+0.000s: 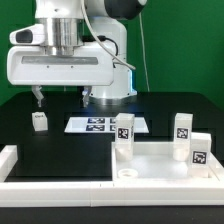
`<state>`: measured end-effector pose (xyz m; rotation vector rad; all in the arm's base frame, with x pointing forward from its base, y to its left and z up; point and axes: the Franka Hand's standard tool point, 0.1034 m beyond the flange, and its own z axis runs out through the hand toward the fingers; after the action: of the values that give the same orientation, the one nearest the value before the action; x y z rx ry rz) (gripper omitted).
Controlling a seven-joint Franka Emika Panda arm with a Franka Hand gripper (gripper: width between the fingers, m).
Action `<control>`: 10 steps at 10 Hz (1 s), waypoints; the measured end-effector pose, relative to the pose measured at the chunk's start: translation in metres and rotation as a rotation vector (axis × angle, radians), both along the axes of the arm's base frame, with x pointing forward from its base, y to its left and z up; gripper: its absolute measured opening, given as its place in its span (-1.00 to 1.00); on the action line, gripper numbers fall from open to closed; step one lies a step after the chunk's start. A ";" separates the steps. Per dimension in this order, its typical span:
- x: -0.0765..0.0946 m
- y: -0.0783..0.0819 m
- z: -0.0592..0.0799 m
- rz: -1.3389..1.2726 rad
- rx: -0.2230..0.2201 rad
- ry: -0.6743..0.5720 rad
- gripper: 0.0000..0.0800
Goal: Assemble square table
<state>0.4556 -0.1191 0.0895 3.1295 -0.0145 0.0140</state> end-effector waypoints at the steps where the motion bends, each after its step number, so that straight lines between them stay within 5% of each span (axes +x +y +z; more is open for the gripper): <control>1: -0.019 -0.011 -0.008 0.117 -0.022 0.040 0.62; 4: -0.075 -0.031 -0.030 0.286 -0.013 0.141 0.62; 8: -0.076 -0.034 -0.032 0.293 -0.009 0.161 0.62; 10: -0.075 -0.027 -0.043 0.266 -0.063 0.316 0.62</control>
Offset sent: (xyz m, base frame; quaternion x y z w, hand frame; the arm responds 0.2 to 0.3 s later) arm -0.0639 -0.0215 -0.0303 -0.0032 -0.0642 -0.1246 0.9901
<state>0.3806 -0.1456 0.0465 3.0052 0.3951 -0.4654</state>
